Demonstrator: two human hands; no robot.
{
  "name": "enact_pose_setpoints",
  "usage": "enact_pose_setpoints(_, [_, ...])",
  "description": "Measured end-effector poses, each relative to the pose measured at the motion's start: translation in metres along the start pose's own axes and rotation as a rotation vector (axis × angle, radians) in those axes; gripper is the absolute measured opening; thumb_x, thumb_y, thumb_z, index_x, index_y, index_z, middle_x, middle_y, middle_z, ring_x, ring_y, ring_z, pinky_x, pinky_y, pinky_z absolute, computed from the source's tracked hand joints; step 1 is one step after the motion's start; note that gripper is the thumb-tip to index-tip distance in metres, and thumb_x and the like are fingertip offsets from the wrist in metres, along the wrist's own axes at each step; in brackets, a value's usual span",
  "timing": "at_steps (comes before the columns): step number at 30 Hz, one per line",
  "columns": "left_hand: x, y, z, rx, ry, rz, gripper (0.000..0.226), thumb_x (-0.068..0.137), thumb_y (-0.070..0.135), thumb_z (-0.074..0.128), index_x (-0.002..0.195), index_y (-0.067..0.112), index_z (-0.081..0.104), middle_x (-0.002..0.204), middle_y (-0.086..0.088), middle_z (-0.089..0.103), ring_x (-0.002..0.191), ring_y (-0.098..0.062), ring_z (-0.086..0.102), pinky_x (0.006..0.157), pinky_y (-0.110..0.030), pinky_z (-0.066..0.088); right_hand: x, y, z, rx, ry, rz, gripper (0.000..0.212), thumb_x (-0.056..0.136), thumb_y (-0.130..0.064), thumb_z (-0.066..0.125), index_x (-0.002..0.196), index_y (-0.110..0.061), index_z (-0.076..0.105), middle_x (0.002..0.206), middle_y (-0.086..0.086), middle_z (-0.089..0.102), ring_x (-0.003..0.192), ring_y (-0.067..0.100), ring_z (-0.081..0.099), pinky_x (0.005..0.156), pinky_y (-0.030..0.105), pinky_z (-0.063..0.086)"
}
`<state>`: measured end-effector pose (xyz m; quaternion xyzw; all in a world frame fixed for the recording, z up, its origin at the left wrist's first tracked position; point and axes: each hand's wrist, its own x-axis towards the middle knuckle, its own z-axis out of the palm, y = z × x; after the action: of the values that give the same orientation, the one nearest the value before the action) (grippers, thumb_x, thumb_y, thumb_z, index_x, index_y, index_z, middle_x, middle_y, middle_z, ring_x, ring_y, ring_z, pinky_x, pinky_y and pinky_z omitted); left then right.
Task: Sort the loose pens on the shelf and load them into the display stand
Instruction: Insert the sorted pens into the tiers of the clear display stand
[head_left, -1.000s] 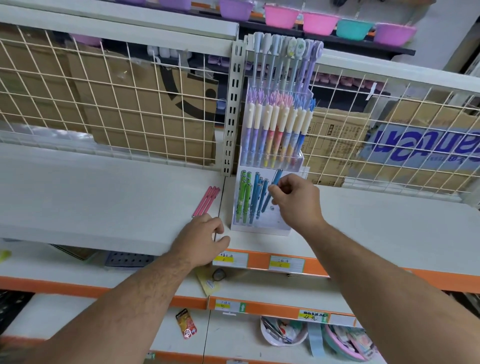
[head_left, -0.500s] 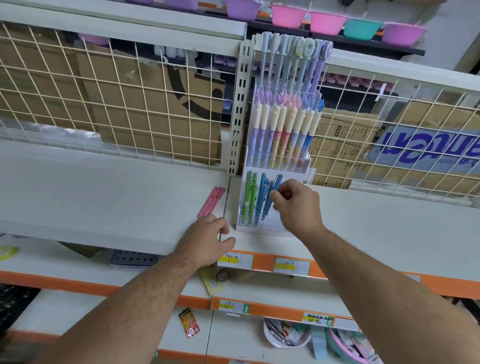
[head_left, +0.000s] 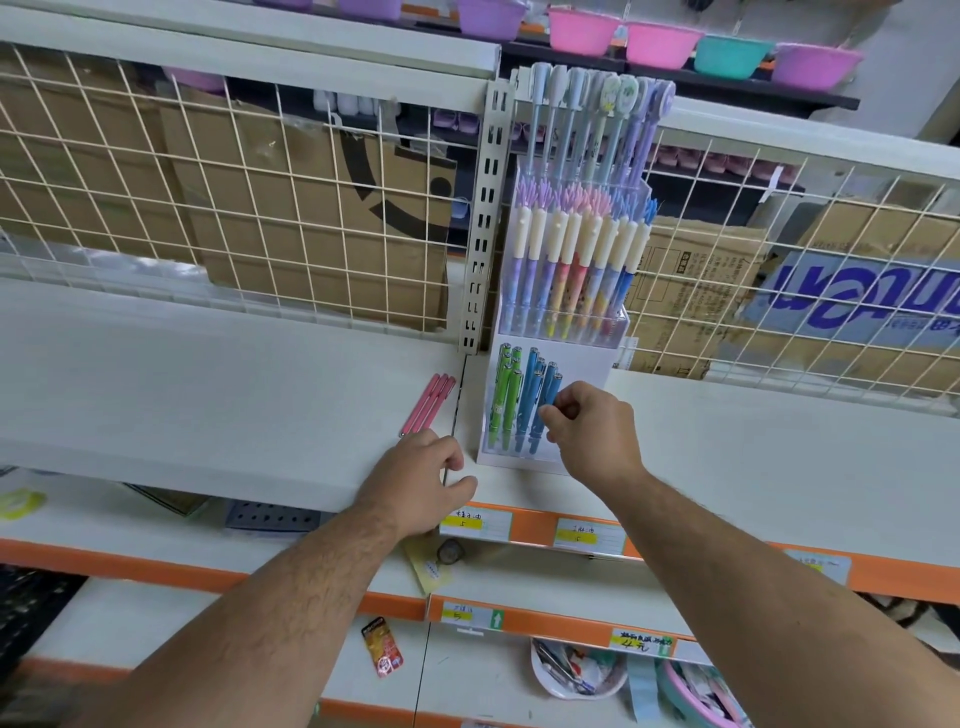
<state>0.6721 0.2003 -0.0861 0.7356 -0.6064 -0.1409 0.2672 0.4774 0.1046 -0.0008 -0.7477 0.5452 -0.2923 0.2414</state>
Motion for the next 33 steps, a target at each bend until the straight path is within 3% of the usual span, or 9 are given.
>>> enact_pose_setpoints(11, [-0.001,0.0,0.0,-0.002,0.001,0.001,0.02,0.083,0.051,0.066,0.094,0.036,0.057,0.1,0.016,0.052,0.096,-0.007,0.053,0.085,-0.029,0.051,-0.004,0.007,0.003,-0.027,0.009,0.013,0.016,0.092,-0.028,0.068,0.101,-0.015,0.074,0.086,-0.003,0.073,0.076,0.013,0.067,0.075,0.031,0.058])
enact_pose_setpoints(20, [-0.002,0.005,-0.003,-0.004,0.0,-0.034,0.02,0.083,0.048,0.07,0.094,0.035,0.059,0.101,0.018,0.053,0.097,-0.004,0.052,0.085,-0.024,0.047,-0.018,0.017,0.0,-0.018,-0.005,0.026,0.02,0.09,-0.03,0.068,0.104,-0.016,0.073,0.093,-0.004,0.073,0.081,0.011,0.063,0.073,0.019,0.045])
enact_pose_setpoints(33, [-0.003,0.009,-0.006,-0.076,-0.023,-0.057,0.014,0.08,0.037,0.072,0.09,0.031,0.064,0.098,0.014,0.056,0.094,-0.004,0.056,0.086,-0.025,0.049,-0.053,0.014,0.031,0.081,-0.097,-0.022,0.008,0.088,-0.031,0.07,0.086,-0.023,0.069,0.076,-0.012,0.068,0.073,0.006,0.063,0.07,0.027,0.053])
